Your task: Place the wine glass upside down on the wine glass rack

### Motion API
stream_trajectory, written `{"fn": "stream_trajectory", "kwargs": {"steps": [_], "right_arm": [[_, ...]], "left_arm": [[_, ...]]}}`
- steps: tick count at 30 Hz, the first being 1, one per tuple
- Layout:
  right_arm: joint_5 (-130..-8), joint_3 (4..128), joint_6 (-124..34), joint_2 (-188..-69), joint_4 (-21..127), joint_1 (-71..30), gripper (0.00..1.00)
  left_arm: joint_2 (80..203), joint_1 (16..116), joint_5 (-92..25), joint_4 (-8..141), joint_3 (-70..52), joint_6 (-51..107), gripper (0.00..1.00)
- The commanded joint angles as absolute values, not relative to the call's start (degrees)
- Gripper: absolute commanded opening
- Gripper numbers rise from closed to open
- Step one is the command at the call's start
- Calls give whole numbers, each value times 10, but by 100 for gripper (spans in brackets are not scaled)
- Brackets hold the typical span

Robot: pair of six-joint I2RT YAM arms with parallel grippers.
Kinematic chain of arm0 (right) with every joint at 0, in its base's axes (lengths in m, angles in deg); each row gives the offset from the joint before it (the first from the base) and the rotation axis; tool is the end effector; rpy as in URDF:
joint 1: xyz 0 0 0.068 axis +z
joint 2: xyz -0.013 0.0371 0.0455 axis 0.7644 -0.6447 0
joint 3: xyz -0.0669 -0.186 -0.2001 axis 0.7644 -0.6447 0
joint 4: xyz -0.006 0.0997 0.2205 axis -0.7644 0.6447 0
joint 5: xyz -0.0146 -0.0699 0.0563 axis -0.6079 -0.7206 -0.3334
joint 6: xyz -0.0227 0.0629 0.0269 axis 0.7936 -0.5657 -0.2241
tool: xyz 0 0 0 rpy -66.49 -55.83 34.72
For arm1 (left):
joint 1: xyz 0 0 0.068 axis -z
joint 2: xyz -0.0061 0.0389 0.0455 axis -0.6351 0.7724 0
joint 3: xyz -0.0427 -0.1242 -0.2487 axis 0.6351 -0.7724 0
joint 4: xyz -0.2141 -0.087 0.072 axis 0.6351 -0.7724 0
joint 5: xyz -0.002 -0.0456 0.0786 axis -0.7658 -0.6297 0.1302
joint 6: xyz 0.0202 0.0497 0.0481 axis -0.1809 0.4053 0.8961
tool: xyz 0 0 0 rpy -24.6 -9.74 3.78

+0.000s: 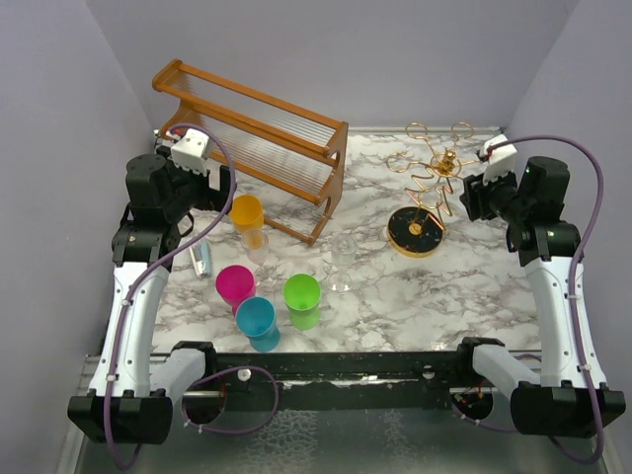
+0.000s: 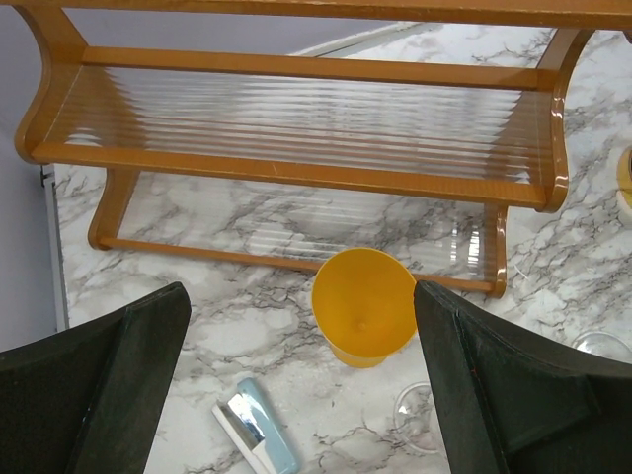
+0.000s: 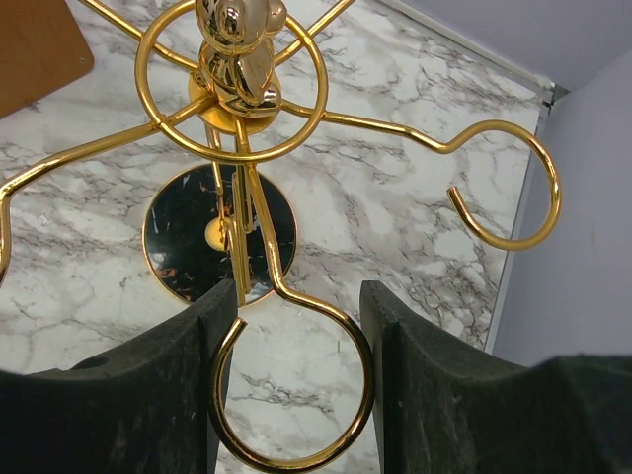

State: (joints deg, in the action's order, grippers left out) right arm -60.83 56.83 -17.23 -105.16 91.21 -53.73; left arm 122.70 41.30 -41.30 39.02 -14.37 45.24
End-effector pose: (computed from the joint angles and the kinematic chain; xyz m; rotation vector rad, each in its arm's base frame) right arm 0.2025 0.0022 0.3713 -0.4654 2.0219 0.0181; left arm 0.2075 -0.0232 0.4044 0.3160 1.8088 -0.2086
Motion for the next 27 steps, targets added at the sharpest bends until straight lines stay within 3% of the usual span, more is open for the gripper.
{"fn": "stream_trajectory", "kwargs": {"steps": [1, 8, 13, 20, 27], "right_arm": [[-515, 589, -193, -1053, 934, -536, 23], [-530, 583, -178, -1035, 947, -536, 27], [-535, 565, -164, -1022, 950, -536, 52], [-518, 562, -150, -1005, 959, -536, 77], [-493, 563, -131, -988, 985, -536, 89]], "left_arm": [[1233, 410, -450, 399, -148, 453, 99], [1238, 410, -474, 389, -151, 464, 99], [1243, 410, -513, 363, -156, 496, 99], [1251, 410, -564, 294, -149, 556, 98], [1265, 417, -605, 198, -130, 639, 89]]}}
